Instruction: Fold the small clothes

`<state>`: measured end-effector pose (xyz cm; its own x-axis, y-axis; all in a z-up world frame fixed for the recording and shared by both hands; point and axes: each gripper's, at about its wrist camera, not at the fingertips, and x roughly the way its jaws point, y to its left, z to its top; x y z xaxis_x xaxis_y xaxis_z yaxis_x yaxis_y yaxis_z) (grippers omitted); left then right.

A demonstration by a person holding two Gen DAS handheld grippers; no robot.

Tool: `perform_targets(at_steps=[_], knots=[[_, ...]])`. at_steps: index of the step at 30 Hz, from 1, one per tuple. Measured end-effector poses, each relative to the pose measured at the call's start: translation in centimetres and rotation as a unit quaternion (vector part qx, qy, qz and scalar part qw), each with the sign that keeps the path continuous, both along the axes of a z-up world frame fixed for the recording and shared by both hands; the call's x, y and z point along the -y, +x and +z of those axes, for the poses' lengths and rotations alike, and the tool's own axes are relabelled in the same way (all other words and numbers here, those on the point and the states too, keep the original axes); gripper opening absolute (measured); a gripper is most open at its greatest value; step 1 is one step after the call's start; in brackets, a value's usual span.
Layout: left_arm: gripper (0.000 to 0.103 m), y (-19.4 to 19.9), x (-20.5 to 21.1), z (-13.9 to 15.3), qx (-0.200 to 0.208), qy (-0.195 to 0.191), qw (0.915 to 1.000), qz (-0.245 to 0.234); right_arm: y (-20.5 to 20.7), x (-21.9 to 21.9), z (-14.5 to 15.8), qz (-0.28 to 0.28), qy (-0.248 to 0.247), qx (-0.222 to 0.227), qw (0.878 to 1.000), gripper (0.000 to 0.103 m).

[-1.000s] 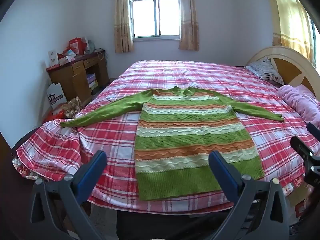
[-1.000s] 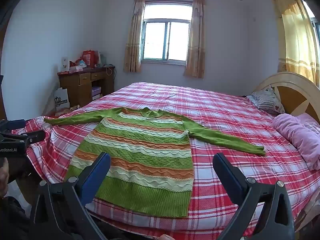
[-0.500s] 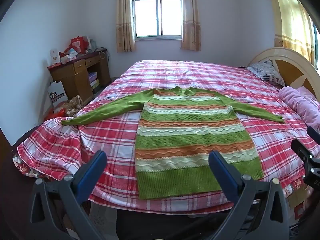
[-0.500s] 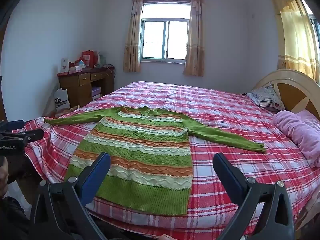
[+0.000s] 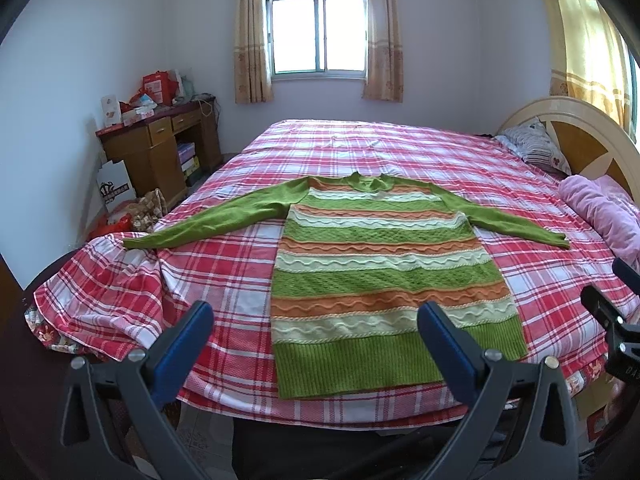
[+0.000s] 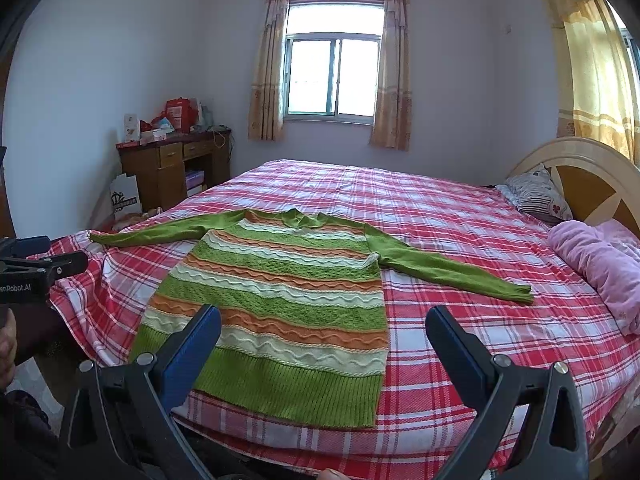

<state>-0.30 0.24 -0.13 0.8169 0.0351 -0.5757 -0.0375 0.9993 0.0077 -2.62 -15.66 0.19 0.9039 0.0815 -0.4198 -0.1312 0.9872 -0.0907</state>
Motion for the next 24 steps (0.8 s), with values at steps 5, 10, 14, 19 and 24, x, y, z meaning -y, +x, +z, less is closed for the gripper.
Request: perform_targets(at_steps=[5, 10, 14, 19, 24], knots=[[0.103, 0.10, -0.20, 0.09, -0.001, -0.003, 1.0000, 0.001, 0.04, 0.03, 0.03, 0.000, 0.000, 0.000, 1.000, 0.102], [0.103, 0.09, -0.21, 0.07, -0.001, -0.003, 1.0000, 0.001, 0.05, 0.03, 0.03, 0.000, 0.000, -0.001, 1.000, 0.102], [0.103, 0.07, -0.21, 0.05, -0.001, -0.003, 1.0000, 0.002, 0.05, 0.00, 0.04, 0.001, 0.001, -0.003, 1.000, 0.102], [0.103, 0.11, -0.43, 0.00, -0.003, -0.005, 1.0000, 0.003, 0.09, -0.06, -0.03, 0.002, 0.001, -0.003, 1.000, 0.102], [0.103, 0.11, -0.46, 0.00, -0.003, -0.006, 1.0000, 0.002, 0.09, -0.06, -0.07, 0.002, 0.001, -0.003, 1.000, 0.102]])
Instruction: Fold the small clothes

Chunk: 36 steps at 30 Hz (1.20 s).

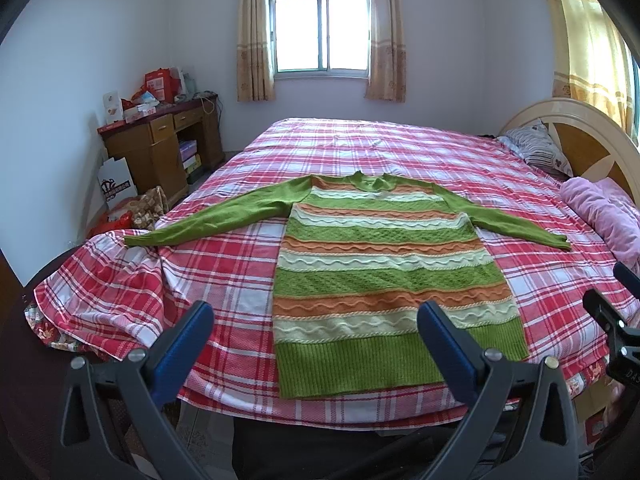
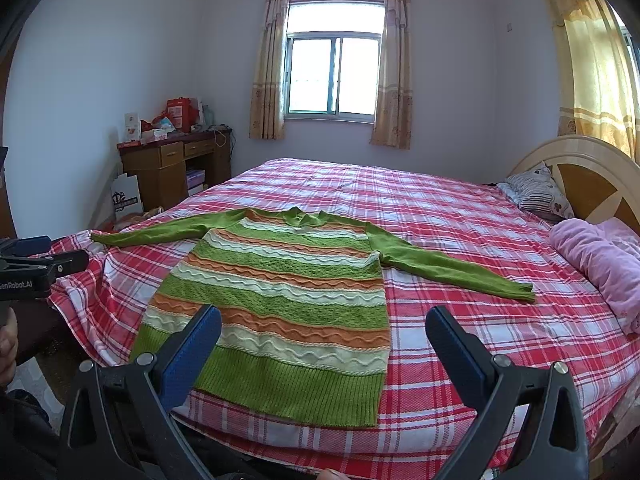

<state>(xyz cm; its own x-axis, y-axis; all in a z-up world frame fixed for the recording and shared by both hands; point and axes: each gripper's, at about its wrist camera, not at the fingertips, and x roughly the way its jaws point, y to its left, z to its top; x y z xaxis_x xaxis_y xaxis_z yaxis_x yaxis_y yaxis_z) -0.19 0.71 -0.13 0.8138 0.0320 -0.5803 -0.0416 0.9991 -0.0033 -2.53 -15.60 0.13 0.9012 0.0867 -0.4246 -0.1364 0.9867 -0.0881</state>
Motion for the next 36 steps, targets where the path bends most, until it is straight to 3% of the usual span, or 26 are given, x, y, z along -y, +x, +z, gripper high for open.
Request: perform_targets(at_steps=[31, 36], knots=[[0.103, 0.9, -1.0, -0.9, -0.016, -0.004, 0.9999, 0.002, 0.4, 0.2, -0.6, 0.004, -0.002, -0.006, 1.000, 0.102], [0.103, 2.3, -0.9, -1.4, -0.019, 0.013, 0.9997, 0.006, 1.9, 1.6, -1.2, -0.001, 0.013, -0.004, 1.000, 0.102]])
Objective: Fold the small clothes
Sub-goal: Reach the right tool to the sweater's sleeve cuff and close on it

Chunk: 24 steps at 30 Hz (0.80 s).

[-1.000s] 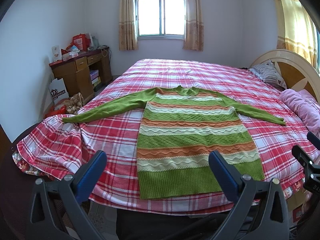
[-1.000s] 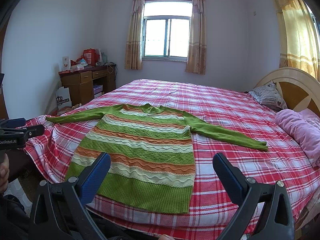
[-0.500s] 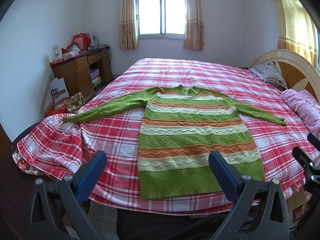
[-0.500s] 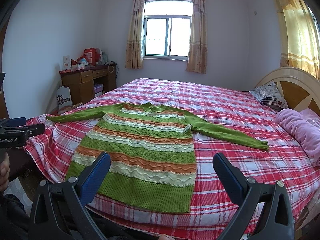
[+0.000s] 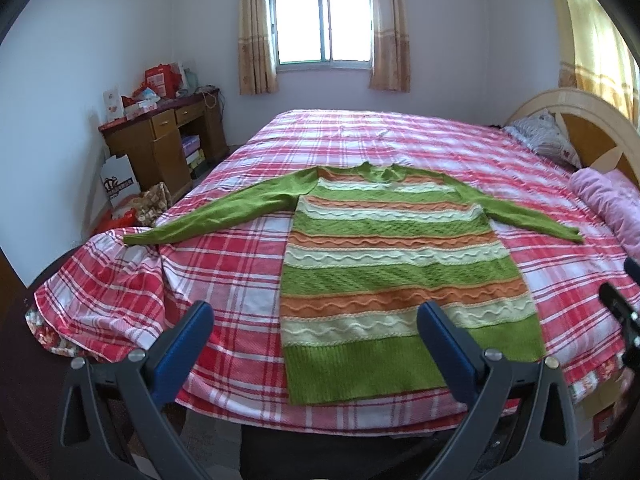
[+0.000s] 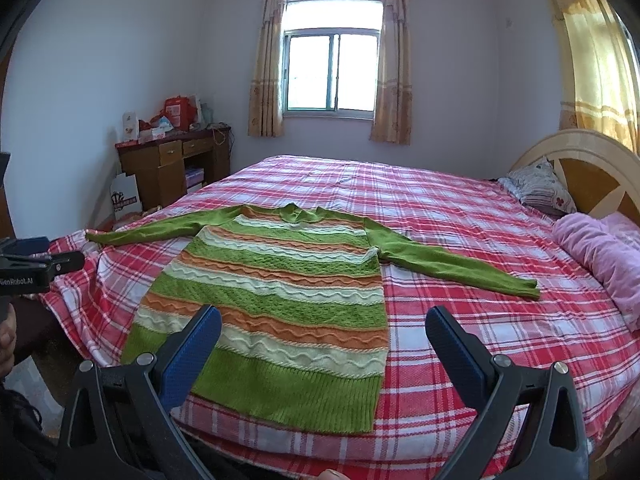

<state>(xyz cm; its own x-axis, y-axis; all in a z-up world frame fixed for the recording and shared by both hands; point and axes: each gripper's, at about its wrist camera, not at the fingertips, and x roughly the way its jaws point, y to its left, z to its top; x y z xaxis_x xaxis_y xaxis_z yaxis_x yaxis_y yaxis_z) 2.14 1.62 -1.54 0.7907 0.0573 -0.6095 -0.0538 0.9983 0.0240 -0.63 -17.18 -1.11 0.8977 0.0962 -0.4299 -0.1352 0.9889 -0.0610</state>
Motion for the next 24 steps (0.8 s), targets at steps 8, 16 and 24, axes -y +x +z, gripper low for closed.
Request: perform_targets(at_steps=[8, 16, 24], knots=[[0.103, 4.4, -0.1, -2.3, -0.031, 0.008, 0.9995, 0.001, 3.8, 3.2, -2.3, -0.017, 0.036, 0.002, 0.999, 0.102], [0.103, 10.2, 1.0, -4.5, -0.066, 0.031, 0.9973, -0.008, 10.5, 7.0, -6.2, -0.072, 0.017, -0.087, 0.993, 0.102], [0.103, 16.5, 1.5, -6.4, -0.072, 0.040, 0.9966, -0.001, 15.2, 15.5, -8.6, -0.142, 0.069, -0.129, 0.979, 0.102]])
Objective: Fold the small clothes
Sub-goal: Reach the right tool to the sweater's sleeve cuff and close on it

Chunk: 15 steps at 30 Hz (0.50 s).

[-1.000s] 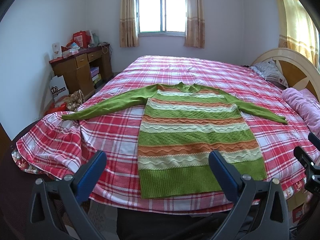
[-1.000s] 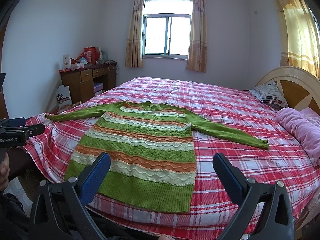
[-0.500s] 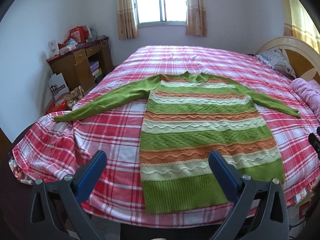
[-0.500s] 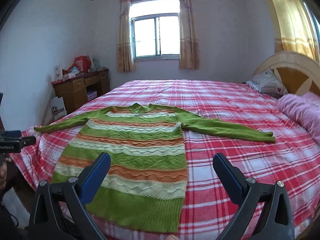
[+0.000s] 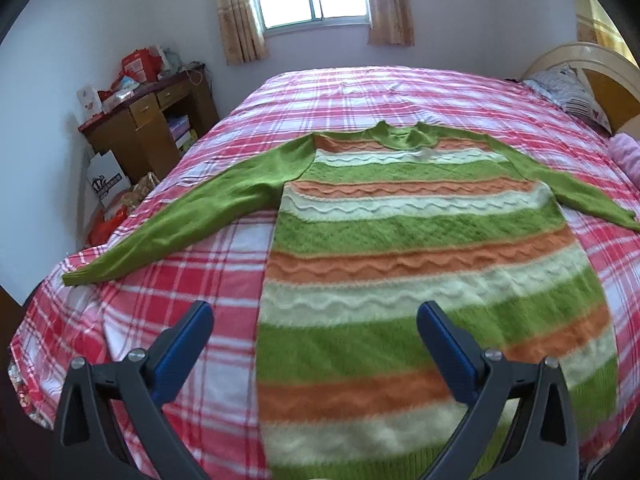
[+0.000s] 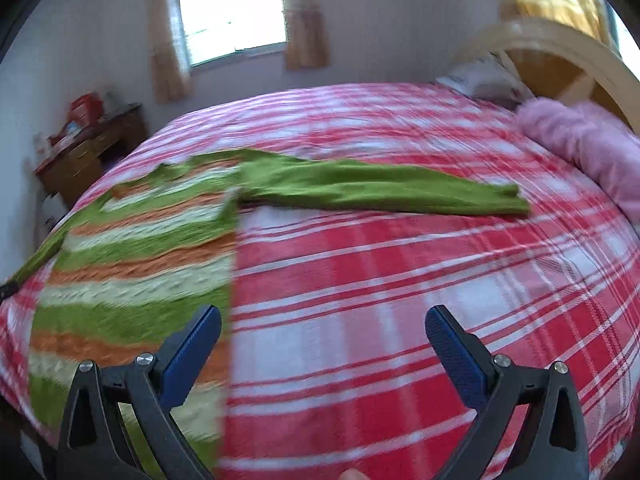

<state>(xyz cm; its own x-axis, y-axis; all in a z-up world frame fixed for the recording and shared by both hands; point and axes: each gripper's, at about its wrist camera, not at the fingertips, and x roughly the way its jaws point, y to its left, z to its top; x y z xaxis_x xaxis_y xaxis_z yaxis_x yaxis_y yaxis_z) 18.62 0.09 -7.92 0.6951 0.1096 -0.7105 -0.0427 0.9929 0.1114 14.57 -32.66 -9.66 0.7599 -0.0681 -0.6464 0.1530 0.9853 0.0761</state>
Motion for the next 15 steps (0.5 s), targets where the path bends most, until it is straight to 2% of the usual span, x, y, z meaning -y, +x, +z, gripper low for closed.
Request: perform_targets(at_steps=[2, 8, 15], knots=[[0.103, 1.7, 0.0, -0.4, 0.002, -0.008, 0.9999, 0.006, 1.0, 2.6, -0.2, -0.024, 0.009, -0.006, 1.000, 0.102], [0.103, 6.0, 0.8, -1.7, 0.009, 0.012, 0.9997, 0.021, 4.1, 11.2, -0.5, -0.111, 0.039, -0.018, 0.993, 0.102], [0.103, 10.3, -0.1, -3.3, -0.012, 0.010, 0.9991, 0.040, 8.1, 18.6, -0.5, -0.167, 0.042, -0.027, 0.985, 0.102]])
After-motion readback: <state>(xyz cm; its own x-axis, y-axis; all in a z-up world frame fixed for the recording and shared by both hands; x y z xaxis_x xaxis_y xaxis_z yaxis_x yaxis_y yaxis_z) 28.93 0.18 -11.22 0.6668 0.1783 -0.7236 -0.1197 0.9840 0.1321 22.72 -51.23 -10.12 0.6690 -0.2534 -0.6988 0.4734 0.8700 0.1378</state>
